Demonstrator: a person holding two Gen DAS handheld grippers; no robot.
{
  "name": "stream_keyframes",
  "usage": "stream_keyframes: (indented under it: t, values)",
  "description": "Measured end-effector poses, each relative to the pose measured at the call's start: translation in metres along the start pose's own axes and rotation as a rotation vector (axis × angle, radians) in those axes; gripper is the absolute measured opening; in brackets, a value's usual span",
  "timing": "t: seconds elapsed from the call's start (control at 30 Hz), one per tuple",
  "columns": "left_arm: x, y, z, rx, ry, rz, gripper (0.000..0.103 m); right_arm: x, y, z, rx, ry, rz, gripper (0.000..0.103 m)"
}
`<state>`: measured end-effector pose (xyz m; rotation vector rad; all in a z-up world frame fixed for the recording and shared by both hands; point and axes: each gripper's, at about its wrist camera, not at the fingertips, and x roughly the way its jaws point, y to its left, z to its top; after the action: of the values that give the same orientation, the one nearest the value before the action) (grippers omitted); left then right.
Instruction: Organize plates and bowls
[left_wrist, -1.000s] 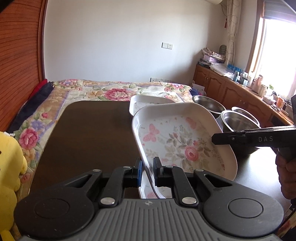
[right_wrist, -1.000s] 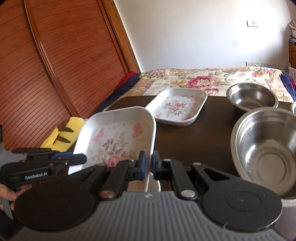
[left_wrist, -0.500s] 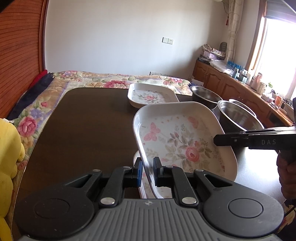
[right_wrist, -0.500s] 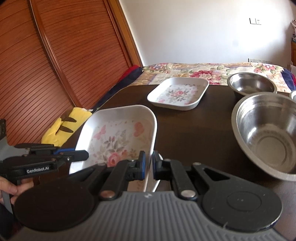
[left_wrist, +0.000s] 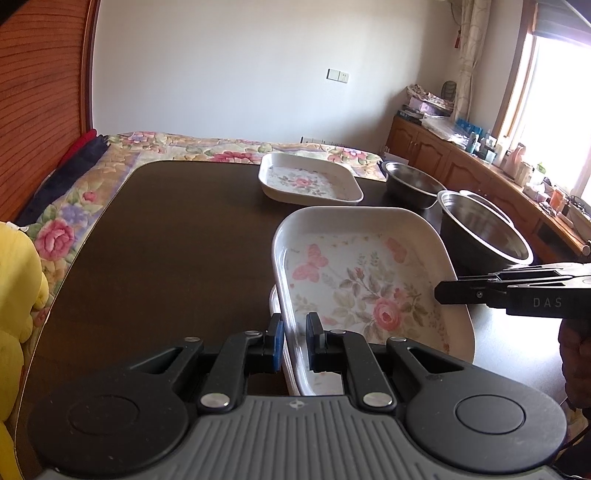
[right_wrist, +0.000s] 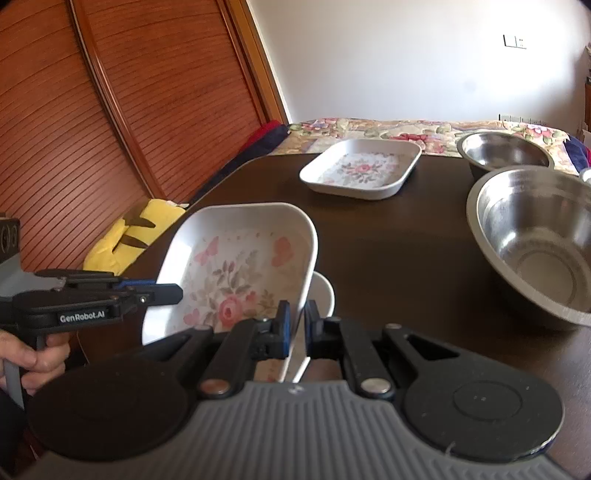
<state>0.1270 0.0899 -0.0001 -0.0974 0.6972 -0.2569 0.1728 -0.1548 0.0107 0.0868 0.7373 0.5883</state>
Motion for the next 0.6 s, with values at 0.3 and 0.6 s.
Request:
stream_keyframes:
  t: [0.3,0.6]
  values:
    - [0.0041,0.0001,-0.0017,0.003,0.007,0.003,0.013,0.0012,0.0007,-0.0031,-0.010,0.009,-0.010,0.010]
    - [0.0044,-0.0002,-0.0026,0.005,0.003,0.008,0.013,0.0038,0.0028,-0.0044,-0.037,0.014,-0.007,0.013]
